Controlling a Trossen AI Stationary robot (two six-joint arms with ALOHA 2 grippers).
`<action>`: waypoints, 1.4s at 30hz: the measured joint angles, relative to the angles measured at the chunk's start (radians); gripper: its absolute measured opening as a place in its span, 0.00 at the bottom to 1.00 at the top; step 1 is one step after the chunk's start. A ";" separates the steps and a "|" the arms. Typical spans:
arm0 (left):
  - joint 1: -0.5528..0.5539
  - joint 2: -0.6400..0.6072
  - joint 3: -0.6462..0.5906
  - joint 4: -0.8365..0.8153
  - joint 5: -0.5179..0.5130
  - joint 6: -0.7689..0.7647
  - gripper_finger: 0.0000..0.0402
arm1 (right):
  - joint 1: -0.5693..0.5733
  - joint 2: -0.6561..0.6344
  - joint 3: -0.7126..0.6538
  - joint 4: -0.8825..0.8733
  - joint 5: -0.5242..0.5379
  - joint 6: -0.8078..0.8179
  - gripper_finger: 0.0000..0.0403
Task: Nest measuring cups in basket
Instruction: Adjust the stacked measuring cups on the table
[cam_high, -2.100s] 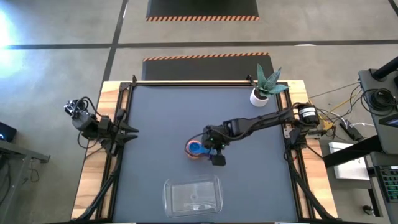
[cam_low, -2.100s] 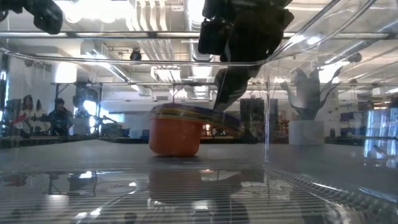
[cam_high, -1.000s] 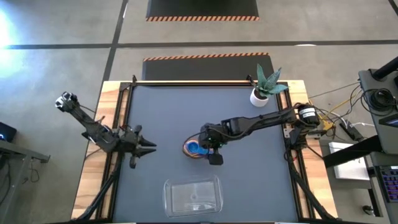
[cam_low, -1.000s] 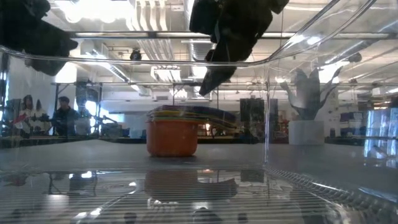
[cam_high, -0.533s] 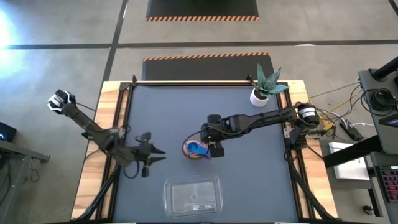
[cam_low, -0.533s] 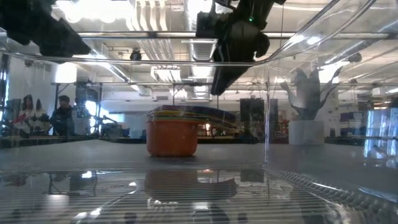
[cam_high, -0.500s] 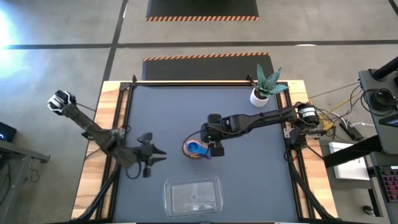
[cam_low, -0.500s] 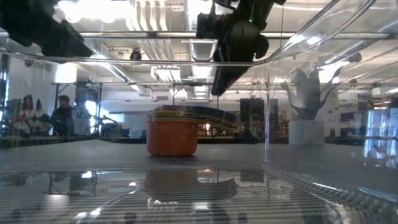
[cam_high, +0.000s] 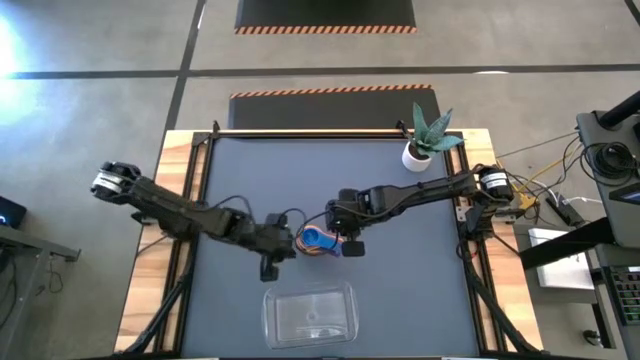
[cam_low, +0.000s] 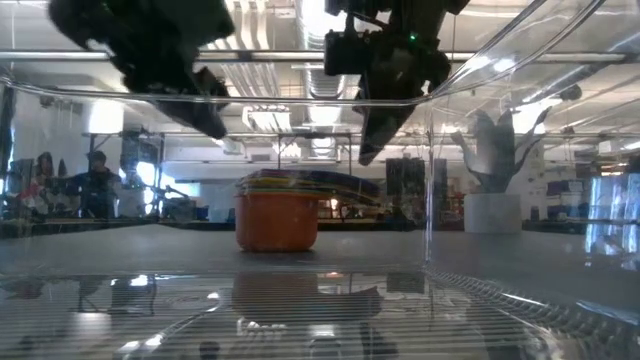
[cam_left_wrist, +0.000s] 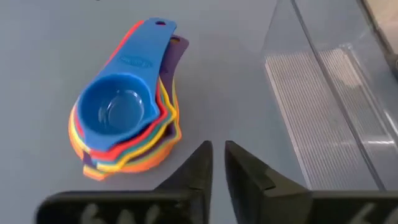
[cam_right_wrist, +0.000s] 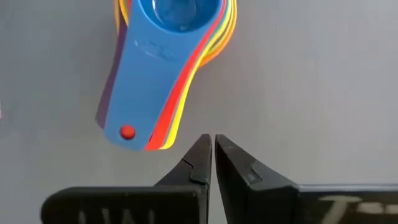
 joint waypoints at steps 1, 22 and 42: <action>0.018 0.016 0.011 0.001 0.028 0.007 0.03 | 0.000 0.000 -0.007 0.003 0.000 0.013 0.03; 0.091 0.240 0.036 0.025 0.104 0.021 0.00 | 0.002 0.000 -0.190 0.275 -0.008 0.111 0.02; 0.136 0.326 0.036 0.242 0.098 0.001 0.00 | 0.002 0.000 -0.228 0.323 -0.001 0.166 0.02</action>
